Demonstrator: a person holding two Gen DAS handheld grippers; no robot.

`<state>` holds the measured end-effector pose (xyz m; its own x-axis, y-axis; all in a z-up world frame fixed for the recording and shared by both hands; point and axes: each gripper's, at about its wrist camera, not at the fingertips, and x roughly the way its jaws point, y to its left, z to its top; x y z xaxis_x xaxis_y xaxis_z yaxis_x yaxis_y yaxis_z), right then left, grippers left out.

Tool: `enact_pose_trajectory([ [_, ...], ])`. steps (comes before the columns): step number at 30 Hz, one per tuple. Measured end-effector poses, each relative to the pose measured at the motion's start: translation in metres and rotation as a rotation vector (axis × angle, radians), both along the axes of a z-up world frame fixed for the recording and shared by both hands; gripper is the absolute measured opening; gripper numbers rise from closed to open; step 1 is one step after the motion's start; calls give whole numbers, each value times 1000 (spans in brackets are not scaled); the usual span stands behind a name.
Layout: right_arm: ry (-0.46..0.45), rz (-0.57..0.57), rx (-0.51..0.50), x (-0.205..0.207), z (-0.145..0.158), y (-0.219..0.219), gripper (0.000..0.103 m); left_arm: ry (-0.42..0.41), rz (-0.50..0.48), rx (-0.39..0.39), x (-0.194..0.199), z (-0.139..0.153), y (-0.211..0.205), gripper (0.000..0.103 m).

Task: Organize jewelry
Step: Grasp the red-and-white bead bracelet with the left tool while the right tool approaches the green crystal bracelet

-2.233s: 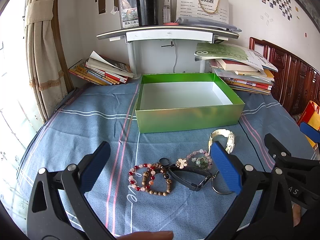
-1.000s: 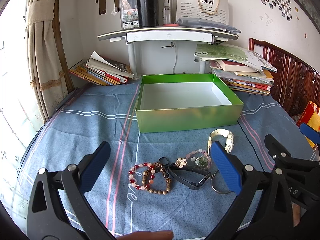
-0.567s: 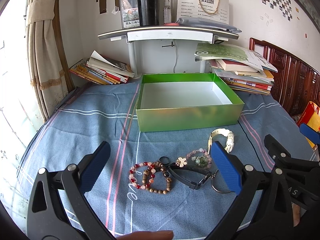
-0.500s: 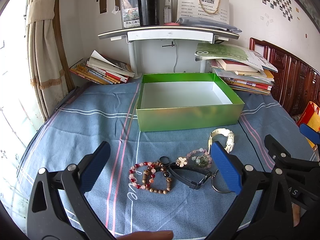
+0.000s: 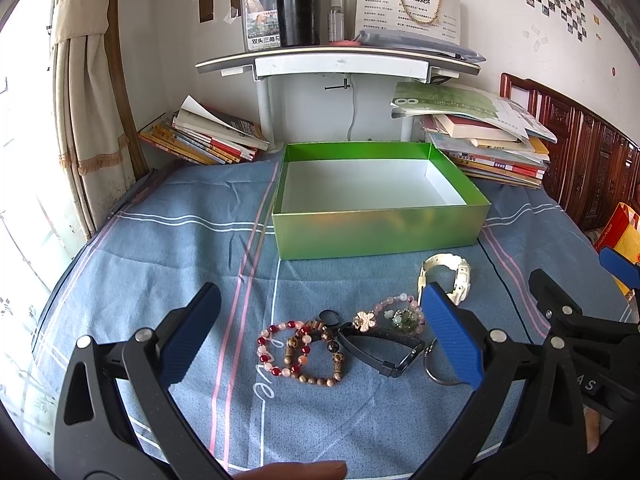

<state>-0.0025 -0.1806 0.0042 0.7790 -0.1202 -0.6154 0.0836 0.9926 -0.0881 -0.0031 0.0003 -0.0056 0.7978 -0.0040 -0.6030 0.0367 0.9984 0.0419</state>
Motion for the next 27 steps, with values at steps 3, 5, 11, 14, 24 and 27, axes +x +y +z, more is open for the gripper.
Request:
enact_pose_trajectory([
  [3, 14, 11, -2, 1, -3, 0, 101, 19, 2, 5, 3, -5, 0, 99],
  [5, 51, 26, -15, 7, -8, -2, 101, 68, 19, 33, 10, -14, 1, 99],
  [11, 297, 20, 56, 43, -48, -36, 100, 260, 56, -8, 33, -51, 28, 99],
  [14, 344, 26, 102, 50, -59, -44, 87, 300, 64, -19, 38, -62, 38, 91],
  [24, 343, 139, 226, 99, -49, -20, 67, 428, 21, -50, 54, -84, 44, 54],
  [27, 359, 182, 206, 113, -54, -2, 64, 457, 22, -47, 57, -91, 44, 44],
])
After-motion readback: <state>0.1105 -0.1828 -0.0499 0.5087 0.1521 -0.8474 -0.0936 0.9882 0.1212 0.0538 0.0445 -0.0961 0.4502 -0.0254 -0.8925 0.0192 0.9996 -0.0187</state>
